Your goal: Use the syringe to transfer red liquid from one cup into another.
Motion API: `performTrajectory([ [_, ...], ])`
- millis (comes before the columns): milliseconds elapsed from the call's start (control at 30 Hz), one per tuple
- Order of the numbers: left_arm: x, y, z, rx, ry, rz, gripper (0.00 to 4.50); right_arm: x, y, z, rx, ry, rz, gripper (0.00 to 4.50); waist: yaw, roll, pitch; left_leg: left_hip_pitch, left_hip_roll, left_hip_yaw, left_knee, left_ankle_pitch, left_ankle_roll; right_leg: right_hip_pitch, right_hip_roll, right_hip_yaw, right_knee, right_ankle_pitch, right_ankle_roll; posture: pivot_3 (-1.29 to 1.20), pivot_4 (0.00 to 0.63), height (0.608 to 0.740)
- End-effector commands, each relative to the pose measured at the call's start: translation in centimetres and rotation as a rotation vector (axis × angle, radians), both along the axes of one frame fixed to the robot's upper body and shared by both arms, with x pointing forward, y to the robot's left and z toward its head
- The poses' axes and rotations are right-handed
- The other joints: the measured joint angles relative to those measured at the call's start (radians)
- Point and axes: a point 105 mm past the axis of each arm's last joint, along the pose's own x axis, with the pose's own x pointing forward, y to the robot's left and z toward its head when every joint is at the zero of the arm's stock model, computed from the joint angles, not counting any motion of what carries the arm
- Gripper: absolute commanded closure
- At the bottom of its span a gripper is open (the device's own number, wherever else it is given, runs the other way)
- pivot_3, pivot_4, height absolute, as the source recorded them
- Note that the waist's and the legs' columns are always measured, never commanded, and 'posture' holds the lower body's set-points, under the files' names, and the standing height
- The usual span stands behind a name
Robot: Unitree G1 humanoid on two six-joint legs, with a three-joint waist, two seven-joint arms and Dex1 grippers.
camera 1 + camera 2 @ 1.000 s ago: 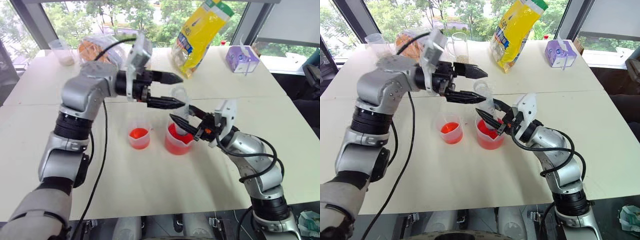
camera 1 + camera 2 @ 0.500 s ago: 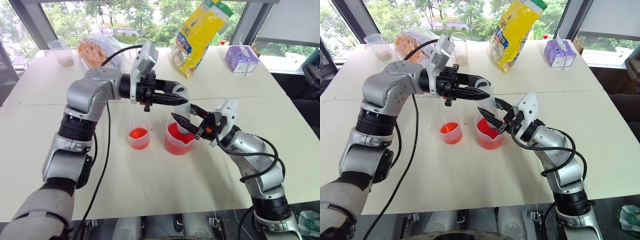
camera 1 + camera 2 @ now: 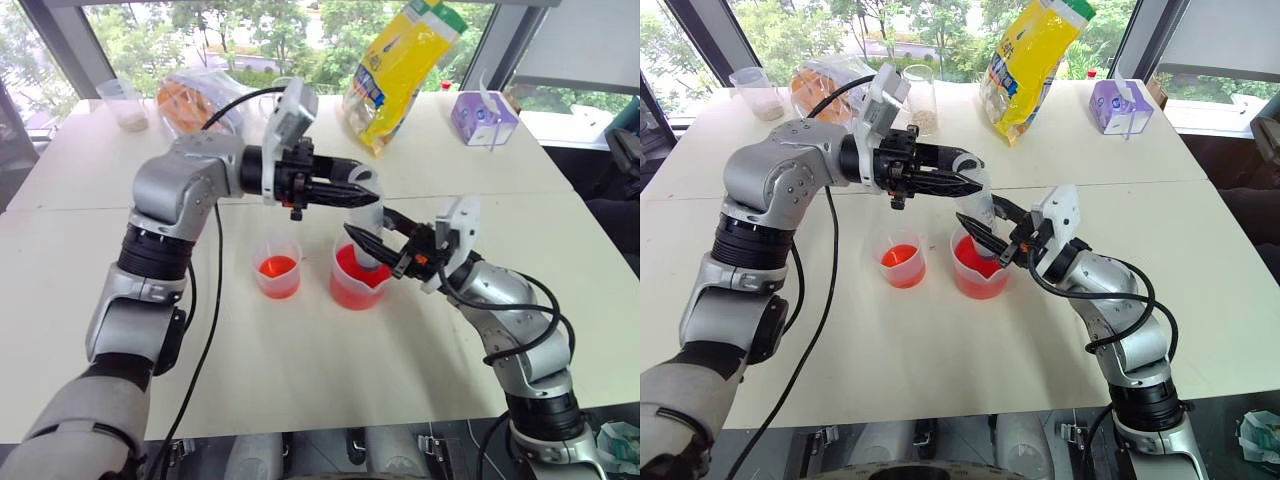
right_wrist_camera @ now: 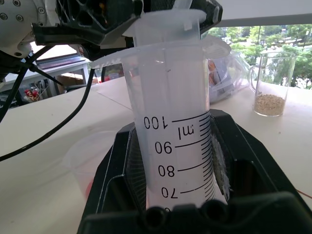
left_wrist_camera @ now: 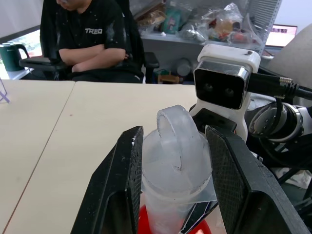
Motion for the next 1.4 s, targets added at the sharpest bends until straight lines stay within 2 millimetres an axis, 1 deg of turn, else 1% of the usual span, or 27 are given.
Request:
performTrajectory([
  [33, -0.2, 1.1, 4.5, -0.111, -0.128, 0.030, 3.11, -0.6, 0.6, -2.0, -0.026, 0.090, 0.066, 3.08, 0.000, 0.000, 0.000, 0.000, 0.000, 0.000, 0.000, 0.000, 0.000, 0.000, 0.000, 0.000, 0.000, 0.000, 0.000, 0.00, 0.150, 0.740],
  [300, 0.0, 1.5, 5.3, -0.122, -0.149, 0.049, 3.11, -0.5, 0.7, -2.9, -0.017, 0.134, 0.076, 3.08, 0.000, 0.000, 0.000, 0.000, 0.000, 0.000, 0.000, 0.000, 0.000, 0.000, 0.000, 0.000, 0.000, 0.000, 0.000, 0.00, 0.150, 0.740],
  [800, 0.2, 1.5, 5.5, -0.123, -0.157, 0.056, 3.11, -0.4, 0.6, -2.4, -0.012, 0.122, 0.070, 3.08, 0.000, 0.000, 0.000, 0.000, 0.000, 0.000, 0.000, 0.000, 0.000, 0.000, 0.000, 0.000, 0.000, 0.000, 0.000, 0.00, 0.150, 0.740],
  [1000, 0.1, 1.4, 5.0, -0.107, -0.145, 0.042, 3.11, -0.3, 0.3, -0.8, -0.008, 0.069, 0.058, 3.08, 0.000, 0.000, 0.000, 0.000, 0.000, 0.000, 0.000, 0.000, 0.000, 0.000, 0.000, 0.000, 0.000, 0.000, 0.000, 0.00, 0.150, 0.740],
  [1133, -0.6, 1.5, 3.7, -0.053, -0.120, -0.007, 3.11, -0.3, 0.3, 1.0, -0.005, 0.014, 0.056, 3.08, -0.001, 0.000, 0.000, 0.000, 0.000, 0.000, 0.000, 0.000, 0.000, 0.000, 0.000, 0.000, 0.000, 0.000, 0.000, 0.00, 0.150, 0.740],
  [1200, -0.9, 1.6, 3.4, -0.042, -0.103, -0.023, 2.03, -0.3, 0.2, 1.9, -0.002, -0.010, 0.052, 3.08, -0.001, 0.000, 0.000, 0.000, 0.000, 0.000, 0.000, 0.000, 0.000, 0.000, 0.000, 0.000, 0.000, 0.000, 0.000, 0.00, 0.150, 0.740],
  [1233, -0.9, 1.7, 3.1, -0.033, -0.089, -0.022, 1.64, -0.4, 0.1, 2.7, 0.001, -0.033, 0.049, 3.08, -0.001, 0.000, 0.000, 0.000, 0.000, 0.000, 0.000, 0.000, 0.000, 0.000, 0.000, 0.000, 0.000, 0.000, 0.000, 0.00, 0.150, 0.740],
  [1267, -0.9, 1.9, 2.9, -0.026, -0.079, -0.021, 1.04, -0.4, 0.1, 3.2, 0.003, -0.047, 0.047, 3.08, -0.001, 0.000, 0.000, 0.000, 0.000, 0.000, 0.000, 0.000, 0.000, 0.000, 0.000, 0.000, 0.000, 0.000, 0.000, 0.00, 0.150, 0.740],
  [1333, -0.9, 2.2, 2.5, -0.010, -0.079, -0.015, 0.14, -0.6, -0.1, 4.2, 0.005, -0.072, 0.046, 3.08, 0.000, 0.000, 0.000, 0.000, 0.000, 0.000, 0.000, 0.000, 0.000, 0.000, 0.000, 0.000, 0.000, 0.000, 0.000, 0.00, 0.150, 0.740],
  [1367, -0.9, 2.4, 2.4, -0.009, -0.080, -0.012, 0.03, -0.7, -0.1, 4.4, 0.005, -0.076, 0.046, 3.08, 0.000, 0.000, 0.000, 0.000, 0.000, 0.000, 0.000, 0.000, 0.000, 0.000, 0.000, 0.000, 0.000, 0.000, 0.000, 0.00, 0.150, 0.740],
  [1400, -0.9, 2.7, 2.5, -0.011, -0.083, -0.009, 0.03, -0.7, -0.1, 4.5, 0.007, -0.077, 0.046, 3.08, 0.000, 0.000, 0.000, 0.000, 0.000, 0.000, 0.000, 0.000, 0.000, 0.000, 0.000, 0.000, 0.000, 0.000, 0.000, 0.00, 0.150, 0.740],
])
